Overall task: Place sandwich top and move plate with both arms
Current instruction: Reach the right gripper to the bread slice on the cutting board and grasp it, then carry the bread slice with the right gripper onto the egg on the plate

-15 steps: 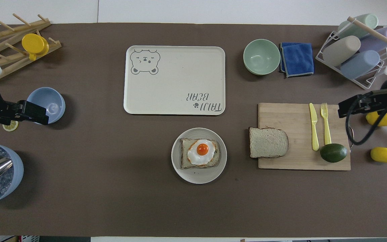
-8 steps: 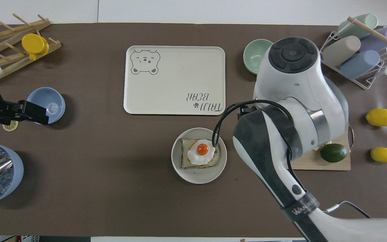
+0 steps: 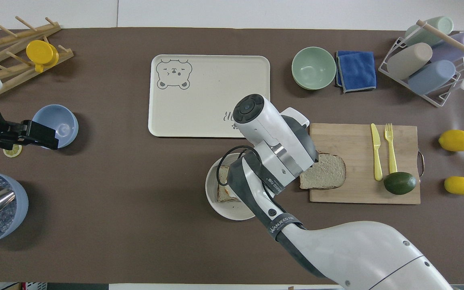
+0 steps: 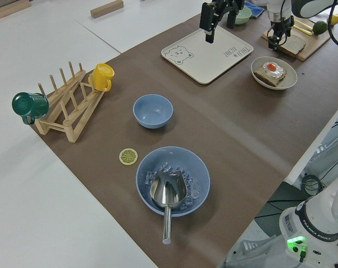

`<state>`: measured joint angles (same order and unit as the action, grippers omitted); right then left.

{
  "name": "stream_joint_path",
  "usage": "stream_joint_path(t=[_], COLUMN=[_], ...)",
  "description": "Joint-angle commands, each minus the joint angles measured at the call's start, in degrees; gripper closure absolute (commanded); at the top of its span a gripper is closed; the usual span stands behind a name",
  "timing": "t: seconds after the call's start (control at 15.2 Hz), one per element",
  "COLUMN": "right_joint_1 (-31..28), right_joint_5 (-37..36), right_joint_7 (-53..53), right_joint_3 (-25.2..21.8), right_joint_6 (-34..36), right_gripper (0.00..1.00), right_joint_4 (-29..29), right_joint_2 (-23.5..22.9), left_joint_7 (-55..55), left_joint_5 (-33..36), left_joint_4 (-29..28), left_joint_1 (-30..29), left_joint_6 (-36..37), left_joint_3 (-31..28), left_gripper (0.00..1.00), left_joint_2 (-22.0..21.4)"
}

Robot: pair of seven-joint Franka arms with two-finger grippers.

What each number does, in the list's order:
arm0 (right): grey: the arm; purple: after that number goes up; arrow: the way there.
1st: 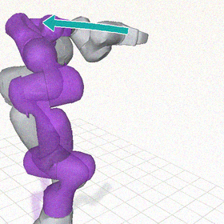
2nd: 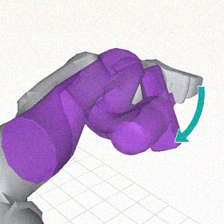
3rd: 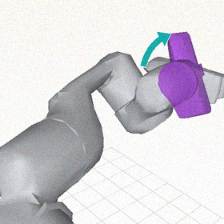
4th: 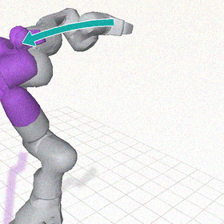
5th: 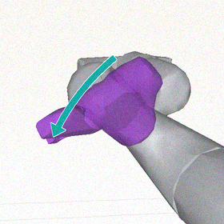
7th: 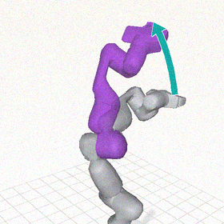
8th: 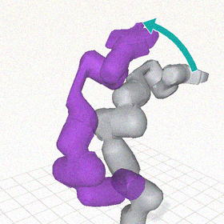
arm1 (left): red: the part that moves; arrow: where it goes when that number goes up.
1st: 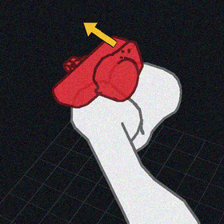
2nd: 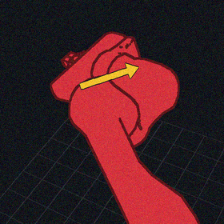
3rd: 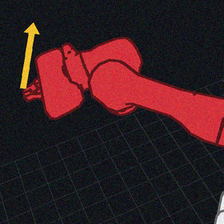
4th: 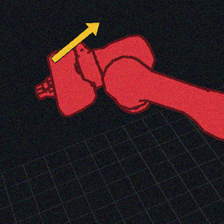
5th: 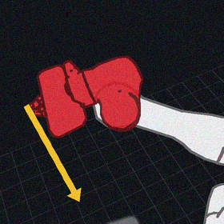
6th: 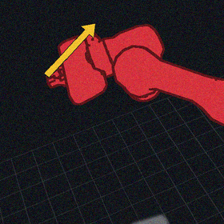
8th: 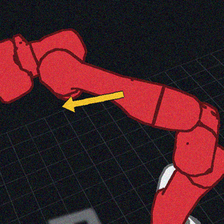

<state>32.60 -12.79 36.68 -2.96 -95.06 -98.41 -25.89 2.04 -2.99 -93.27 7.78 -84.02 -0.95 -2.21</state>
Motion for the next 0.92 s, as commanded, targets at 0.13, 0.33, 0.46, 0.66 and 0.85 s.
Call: stream_joint_path(t=[0.13,0.33,0.46,0.66,0.85], right_joint_1=[-0.26,-0.08,-0.17,-0.08,-0.08], right_joint_5=[-4.34,-4.7,-5.84,-6.28,-6.37], right_joint_7=[-0.03,-0.29,-2.13,-3.02,-3.11], right_joint_3=[0.24,0.33,0.33,0.33,0.42], right_joint_6=[-3.46,-4.69,-4.52,-4.25,-2.68], right_gripper=[0.0,0.0,0.11,0.51,1.0], right_joint_4=[-8.54,-11.26,-11.8,-11.89,-10.49], right_joint_2=[4.0,4.79,5.15,5.24,5.06], left_joint_7=[0.15,0.15,0.15,0.15,0.15], left_joint_5=[1.14,1.14,1.14,1.14,1.14], left_joint_4=[-0.25,-0.25,-0.25,-0.16,-0.25], left_joint_1=[-0.48,-0.48,-0.48,-0.48,-0.48], left_joint_6=[0.26,0.26,0.26,0.26,0.35], left_joint_3=[0.42,0.42,0.33,0.42,0.42], left_gripper=[0.0,0.0,0.0,0.0,0.0], left_joint_2=[-0.69,-0.69,-0.69,-0.69,-0.69])
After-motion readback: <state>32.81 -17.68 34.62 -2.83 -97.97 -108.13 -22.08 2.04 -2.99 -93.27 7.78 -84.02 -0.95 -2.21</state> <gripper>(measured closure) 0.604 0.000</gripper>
